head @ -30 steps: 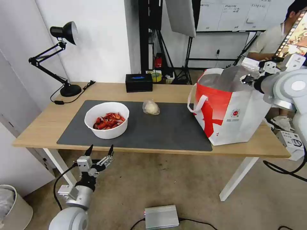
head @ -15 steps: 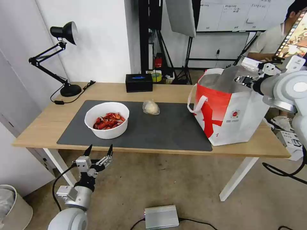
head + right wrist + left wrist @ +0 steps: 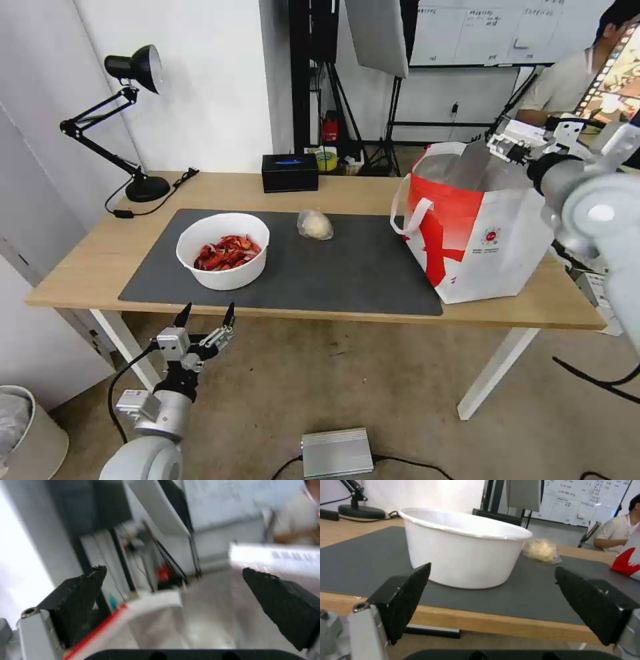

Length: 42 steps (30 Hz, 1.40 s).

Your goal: Pick up the trash from the table and place it into the takeout bag.

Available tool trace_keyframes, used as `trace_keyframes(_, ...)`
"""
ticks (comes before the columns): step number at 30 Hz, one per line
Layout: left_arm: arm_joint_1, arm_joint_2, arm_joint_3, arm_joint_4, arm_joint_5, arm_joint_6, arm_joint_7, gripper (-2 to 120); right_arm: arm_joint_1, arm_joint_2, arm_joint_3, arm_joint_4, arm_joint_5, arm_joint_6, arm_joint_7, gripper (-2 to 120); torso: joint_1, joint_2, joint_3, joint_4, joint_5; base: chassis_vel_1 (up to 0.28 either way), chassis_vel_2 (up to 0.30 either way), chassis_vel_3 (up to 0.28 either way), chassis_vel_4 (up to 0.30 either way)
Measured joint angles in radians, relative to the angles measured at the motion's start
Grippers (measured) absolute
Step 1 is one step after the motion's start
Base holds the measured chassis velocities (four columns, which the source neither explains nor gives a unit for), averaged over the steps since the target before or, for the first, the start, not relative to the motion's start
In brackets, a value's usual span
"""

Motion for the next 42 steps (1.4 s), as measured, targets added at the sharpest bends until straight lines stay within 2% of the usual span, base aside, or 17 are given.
trace_keyframes(1,0.001,-0.001,0.0,0.0,0.001,-0.001,0.0,100,-0.047,0.001,0.017,0.023,-0.057,0.059,-0.061,100,0.0,0.0,0.0,-0.0001,0.0,0.0,0.0,0.0,0.0)
trace_keyframes(5,0.003,-0.006,0.0,-0.002,0.005,-0.003,0.0,100,-0.137,0.006,0.042,0.064,-0.154,0.158,-0.159,100,0.0,0.0,0.0,0.0,-0.0001,0.0,0.0,0.0,0.0)
trace_keyframes(6,0.003,-0.006,0.0,-0.002,0.005,-0.003,0.0,100,-0.137,0.006,0.042,0.064,-0.154,0.158,-0.159,100,0.0,0.0,0.0,0.0,-0.0001,0.0,0.0,0.0,0.0)
trace_keyframes(9,0.005,-0.012,0.005,-0.004,0.008,-0.012,0.0,100,-0.214,0.016,0.054,0.101,-0.272,0.258,-0.231,100,0.0,0.0,0.0,0.0,-0.0001,0.0,0.0,0.0,0.0)
trace_keyframes(14,0.009,-0.015,0.007,-0.005,0.014,-0.017,0.001,100,-0.262,0.031,0.069,0.124,-0.348,0.317,-0.27,100,0.0,0.0,0.0,0.0,-0.0001,0.0,0.0,0.0,0.0)
trace_keyframes(17,0.012,-0.013,0.006,-0.005,0.016,-0.018,0.001,100,-0.344,0.068,0.096,0.151,-0.466,0.402,-0.333,100,0.0,0.0,0.0,0.0001,-0.0001,0.0,0.0,0.0,0.0)
trace_keyframes(18,0.012,-0.013,0.006,-0.005,0.016,-0.018,0.001,100,-0.344,0.068,0.096,0.151,-0.466,0.402,-0.333,100,0.0,0.0,0.0,0.0001,-0.0001,0.0,0.0,0.0,0.0)
trace_keyframes(20,0.012,-0.01,0.001,-0.005,0.016,-0.018,0.001,100,-0.42,0.109,0.116,0.171,-0.539,0.45,-0.371,100,0.0,0.0,0.0,0.0,-0.0001,0.0,0.0,0.0,0.0)
trace_keyframes(22,0.012,-0.01,0.0,-0.005,0.016,-0.018,0.001,100,-0.441,0.122,0.12,0.175,-0.558,0.46,-0.38,100,0.0,0.0,0.0,0.0001,-0.0002,0.0,0.0,0.0,0.0)
trace_keyframes(29,0.012,-0.009,-0.006,-0.002,0.013,-0.019,0.001,100,-0.563,0.245,0.121,0.165,-0.75,0.532,-0.43,100,0.0,0.0,0.0,0.0001,-0.0002,0.0,0.0,0.0,0.0)
trace_keyframes(35,0.017,-0.009,-0.007,0.002,0.012,-0.021,0.001,100,-0.622,0.331,0.122,0.144,-0.826,0.564,-0.451,100,0.0,0.0,0.0,0.0001,-0.0002,0.0,0.0,0.0,0.0)
trace_keyframes(37,0.017,-0.01,-0.007,0.004,0.011,-0.022,0.002,100,-0.661,0.384,0.127,0.138,-0.858,0.577,-0.46,100,0.0,0.0,0.0,0.0001,-0.0002,0.0,0.0,0.0,0.0)
trace_keyframes(41,0.014,-0.01,-0.004,0.01,0.011,-0.023,0.002,100,-0.694,0.428,0.127,0.135,-0.89,0.591,-0.462,100,0.0,0.0,0.0,0.0001,-0.0002,0.0,0.0,0.0,0.0)
trace_keyframes(42,0.013,-0.009,-0.002,0.014,0.011,-0.025,0.003,100,-0.73,0.469,0.127,0.13,-0.922,0.613,-0.463,100,0.0,0.0,0.0,0.0001,-0.0002,0.0,0.0,0.0,0.0)
